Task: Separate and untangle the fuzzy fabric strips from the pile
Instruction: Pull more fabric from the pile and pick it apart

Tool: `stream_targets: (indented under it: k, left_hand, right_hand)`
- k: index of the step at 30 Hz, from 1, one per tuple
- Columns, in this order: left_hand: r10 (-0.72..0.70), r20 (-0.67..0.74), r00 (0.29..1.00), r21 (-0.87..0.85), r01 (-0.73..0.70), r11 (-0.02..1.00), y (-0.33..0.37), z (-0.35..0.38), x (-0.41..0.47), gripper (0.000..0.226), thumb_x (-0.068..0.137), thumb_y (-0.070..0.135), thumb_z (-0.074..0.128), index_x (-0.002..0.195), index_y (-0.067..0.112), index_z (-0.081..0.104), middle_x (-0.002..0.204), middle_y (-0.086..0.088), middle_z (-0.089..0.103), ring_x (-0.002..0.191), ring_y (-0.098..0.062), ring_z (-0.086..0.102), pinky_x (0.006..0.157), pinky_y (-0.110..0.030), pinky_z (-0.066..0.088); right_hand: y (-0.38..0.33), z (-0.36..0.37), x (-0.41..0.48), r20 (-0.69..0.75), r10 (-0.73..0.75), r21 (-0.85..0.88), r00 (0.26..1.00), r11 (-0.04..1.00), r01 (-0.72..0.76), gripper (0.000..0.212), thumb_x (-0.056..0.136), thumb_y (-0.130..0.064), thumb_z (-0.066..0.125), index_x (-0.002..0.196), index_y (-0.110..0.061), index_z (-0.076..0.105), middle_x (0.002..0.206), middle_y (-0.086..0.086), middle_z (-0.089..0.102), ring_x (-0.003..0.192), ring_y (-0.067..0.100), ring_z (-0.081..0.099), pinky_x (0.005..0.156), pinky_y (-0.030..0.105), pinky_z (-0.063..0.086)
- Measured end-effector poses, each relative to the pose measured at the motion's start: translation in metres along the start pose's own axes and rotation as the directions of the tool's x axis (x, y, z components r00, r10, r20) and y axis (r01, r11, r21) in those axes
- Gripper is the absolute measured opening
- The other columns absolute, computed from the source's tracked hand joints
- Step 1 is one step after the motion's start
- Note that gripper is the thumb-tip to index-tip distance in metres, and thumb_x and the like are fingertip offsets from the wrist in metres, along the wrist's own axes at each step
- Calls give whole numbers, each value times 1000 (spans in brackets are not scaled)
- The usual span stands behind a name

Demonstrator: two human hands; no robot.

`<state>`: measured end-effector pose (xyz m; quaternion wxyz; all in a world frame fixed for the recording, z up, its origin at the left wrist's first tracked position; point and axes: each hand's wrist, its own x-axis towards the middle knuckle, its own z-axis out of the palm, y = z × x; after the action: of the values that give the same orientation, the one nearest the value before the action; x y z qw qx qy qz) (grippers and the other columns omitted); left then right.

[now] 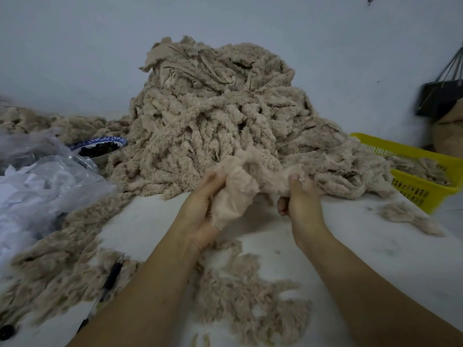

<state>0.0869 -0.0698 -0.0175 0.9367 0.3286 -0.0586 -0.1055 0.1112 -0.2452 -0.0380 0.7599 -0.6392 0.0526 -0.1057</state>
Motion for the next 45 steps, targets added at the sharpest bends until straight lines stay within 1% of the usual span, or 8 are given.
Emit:
stream_targets:
  k: [5,9,18,23,27,30,37,45]
  left_hand:
    - [193,-56,980,625,-116,772,-18,-2,4,24,100,13,54,114,22,71,109,-3,76,100,-16,72,79,-26,58]
    - [195,-64,979,659,-105,745,-23,0,6,17,97,13,61,102,27,71,96,7,76,87,-9,72,71,-22,56]
    - [485,-214,848,859,-73,507,-14,-12,7,11,98,37,57,94,35,67,81,16,68,64,-5,57,59,-19,45]
    - [367,-141,919,989,117,87,-18,-22,9,51,98,40,57,143,22,44,139,2,46,102,-5,56,90,-31,49]
    - [270,-145,952,984,167,-60,-22,-21,10,21,95,40,60,99,19,59,91,5,55,82,-13,53,71,-28,42]
    - [205,-69,976,990,93,-110,-24,-20,6,42,96,30,57,65,18,32,59,3,34,54,-13,32,54,-31,24]
    - [-105,113,988,984,-97,149,-25,3,-11,23,80,29,60,80,5,58,78,-20,59,65,-15,48,64,-32,41]
    - [-132,214,968,977,-213,26,-37,6,-12,33,87,33,54,66,8,56,64,-7,59,67,-22,54,63,-32,46]
  right_hand:
    - [1,14,-23,419,-32,-235,908,961,143,50,72,-84,50,112,-54,50,103,-28,66,94,-7,64,73,14,52]
    - [-2,7,-12,254,-73,-439,964,880,183,28,102,-32,48,129,-29,54,112,-5,68,101,16,66,85,33,54]
    - [-3,-2,0,304,189,163,934,956,-246,25,105,-17,42,88,-8,60,66,11,60,57,17,56,54,27,43]
    - [-20,-32,16,72,119,786,990,604,-130,56,96,-60,45,121,-10,52,109,10,69,96,18,72,76,27,57]
    - [2,-16,11,58,81,162,995,983,-89,36,101,-42,49,119,-11,53,106,9,67,77,12,70,63,21,55]
    - [14,-5,9,234,-136,-413,963,883,225,16,102,-33,49,104,-26,64,121,0,60,84,3,66,68,15,51]
    - [11,1,1,426,-12,-506,904,825,250,20,103,-32,45,91,-37,61,102,-14,64,94,5,59,77,10,43]
    - [4,4,-5,296,22,-291,955,954,68,37,98,-45,53,73,-19,44,62,-7,46,56,8,44,55,21,38]
